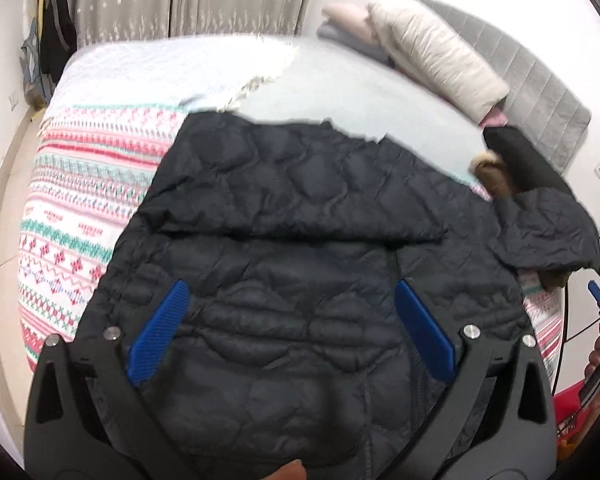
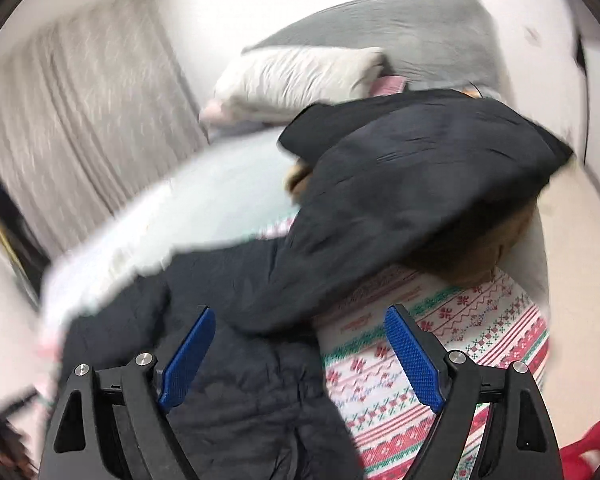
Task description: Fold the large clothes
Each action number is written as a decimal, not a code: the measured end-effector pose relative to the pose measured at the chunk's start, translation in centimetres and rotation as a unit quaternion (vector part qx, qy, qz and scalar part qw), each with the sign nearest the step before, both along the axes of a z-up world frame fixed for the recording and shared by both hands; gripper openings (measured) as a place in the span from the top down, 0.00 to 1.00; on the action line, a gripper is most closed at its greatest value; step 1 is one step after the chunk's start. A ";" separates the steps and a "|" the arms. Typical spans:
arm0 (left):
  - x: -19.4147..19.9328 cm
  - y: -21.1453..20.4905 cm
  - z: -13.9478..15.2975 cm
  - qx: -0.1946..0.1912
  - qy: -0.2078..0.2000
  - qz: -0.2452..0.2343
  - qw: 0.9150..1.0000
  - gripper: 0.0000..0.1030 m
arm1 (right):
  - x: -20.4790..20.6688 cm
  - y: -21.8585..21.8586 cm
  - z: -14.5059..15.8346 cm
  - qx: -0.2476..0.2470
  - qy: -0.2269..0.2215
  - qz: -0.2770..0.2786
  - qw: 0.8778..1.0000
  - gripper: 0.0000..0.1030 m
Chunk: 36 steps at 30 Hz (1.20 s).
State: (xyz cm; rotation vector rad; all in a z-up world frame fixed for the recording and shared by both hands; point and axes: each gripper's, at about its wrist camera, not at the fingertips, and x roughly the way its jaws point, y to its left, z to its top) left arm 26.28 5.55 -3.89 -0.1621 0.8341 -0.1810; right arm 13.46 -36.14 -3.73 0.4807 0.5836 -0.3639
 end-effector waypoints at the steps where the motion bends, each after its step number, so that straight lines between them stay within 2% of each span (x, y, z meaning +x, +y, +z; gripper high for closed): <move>1: -0.1 -0.1 0.0 -0.004 -0.015 -0.001 1.000 0.01 | -0.9 -1.4 0.2 0.016 -0.023 -0.010 1.000 0.15; 3: 0.0 -0.3 -0.4 0.000 -0.021 0.003 1.000 0.01 | -2.4 -4.6 0.7 0.040 -0.060 -0.048 0.996 0.15; 5: 0.4 -0.6 -1.0 0.008 -0.011 0.000 1.000 0.01 | -3.0 -6.9 1.2 0.056 -0.086 -0.072 0.992 0.15; 8: 0.8 -0.9 -1.9 0.002 0.001 -0.001 1.000 0.01 | -3.2 -8.7 1.8 0.046 -0.107 -0.089 0.989 0.15; 18: 1.3 -1.6 -3.4 -0.001 0.009 -0.012 1.000 0.01 | -0.8 -11.1 -0.3 0.017 -0.083 -0.122 0.989 0.16; 21: 1.4 -1.8 -3.8 0.000 0.014 -0.015 1.000 0.01 | -0.4 -11.1 -0.8 0.007 -0.085 -0.115 0.990 0.26; 23: 1.4 -1.8 -3.9 -0.003 0.016 -0.015 1.000 0.01 | 0.0 -10.5 -0.8 0.005 -0.097 -0.095 0.991 0.41; 24: 1.4 -1.8 -4.0 -0.006 0.018 -0.015 1.000 0.01 | 0.2 -10.3 -0.8 0.004 -0.101 -0.087 0.991 0.44; 25: 1.4 -1.7 -4.0 -0.008 0.018 -0.017 1.000 0.01 | 0.3 -10.1 -0.8 0.003 -0.102 -0.083 0.991 0.52; 26: 1.4 -1.7 -3.9 -0.010 0.018 -0.017 1.000 0.01 | 0.5 -9.9 -0.9 0.000 -0.101 -0.076 0.992 0.65; 27: 1.3 -1.7 -3.8 -0.012 0.016 -0.018 1.000 0.01 | 0.7 -9.8 -0.9 -0.002 -0.100 -0.073 0.992 0.73; 28: 1.2 -1.6 -3.7 -0.013 0.014 -0.018 1.000 0.01 | 0.8 -9.8 -0.9 -0.003 -0.100 -0.071 0.992 0.86; 31: 1.1 -1.5 -3.5 -0.020 0.012 -0.019 1.000 0.01 | 0.6 -9.4 -0.4 0.005 -0.122 -0.059 0.991 0.92; 36: 1.1 -1.1 -3.2 -0.029 0.012 -0.020 0.999 0.01 | 0.9 -6.6 2.1 -0.020 -0.152 -0.014 0.988 0.94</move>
